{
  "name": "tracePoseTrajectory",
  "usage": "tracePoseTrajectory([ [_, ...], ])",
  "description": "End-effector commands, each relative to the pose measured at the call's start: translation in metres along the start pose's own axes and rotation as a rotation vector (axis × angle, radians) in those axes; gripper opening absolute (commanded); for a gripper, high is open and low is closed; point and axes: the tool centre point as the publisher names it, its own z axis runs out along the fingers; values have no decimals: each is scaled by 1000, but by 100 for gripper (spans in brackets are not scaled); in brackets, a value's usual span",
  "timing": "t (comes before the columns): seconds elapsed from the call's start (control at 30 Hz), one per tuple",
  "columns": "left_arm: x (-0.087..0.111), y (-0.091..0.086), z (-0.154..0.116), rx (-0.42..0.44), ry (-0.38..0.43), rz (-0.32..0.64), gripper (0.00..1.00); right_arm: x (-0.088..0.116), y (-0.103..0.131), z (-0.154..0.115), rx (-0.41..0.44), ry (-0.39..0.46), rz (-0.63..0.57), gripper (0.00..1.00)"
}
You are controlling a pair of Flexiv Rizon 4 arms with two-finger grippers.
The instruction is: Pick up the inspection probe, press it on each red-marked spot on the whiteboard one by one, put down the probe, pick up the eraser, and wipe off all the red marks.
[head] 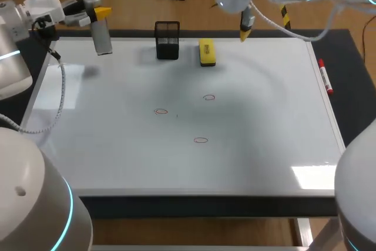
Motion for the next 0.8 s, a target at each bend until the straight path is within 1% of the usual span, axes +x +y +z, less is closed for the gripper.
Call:
tracePoseTrajectory([
  [0.03, 0, -1, 0, 1, -3, 1, 0, -3, 4, -5, 122, 226, -53, 100],
  [0.2, 0, -1, 0, 1, -3, 1, 0, -3, 4, -5, 122, 226, -53, 100],
  [0.27, 0, -1, 0, 1, -3, 1, 0, -3, 2, 4, 67, 215, -86, 100],
  [0.3, 0, -1, 0, 1, -3, 1, 0, -4, 3, 9, 50, 215, -136, 100],
  [0.33, 0, -1, 0, 1, -3, 1, 0, -4, 4, 13, 36, 212, -151, 100],
  [0.4, 0, -1, 0, 1, -3, 1, 0, -5, 5, 19, 38, 237, -192, 100],
  [0.47, 0, -1, 0, 1, -3, 1, 0, -5, 10, 24, 19, 223, -248, 100],
  [0.5, 0, -1, 0, 1, -3, 1, 0, -5, 14, 27, 22, 230, -278, 100],
  [0.7, 0, -1, 0, 1, -3, 1, 0, -5, 21, 45, -1, 265, -437, 100],
  [0.8, 0, -1, 0, 1, -3, 1, 0, -3, 27, 53, -18, 260, -514, 100],
])
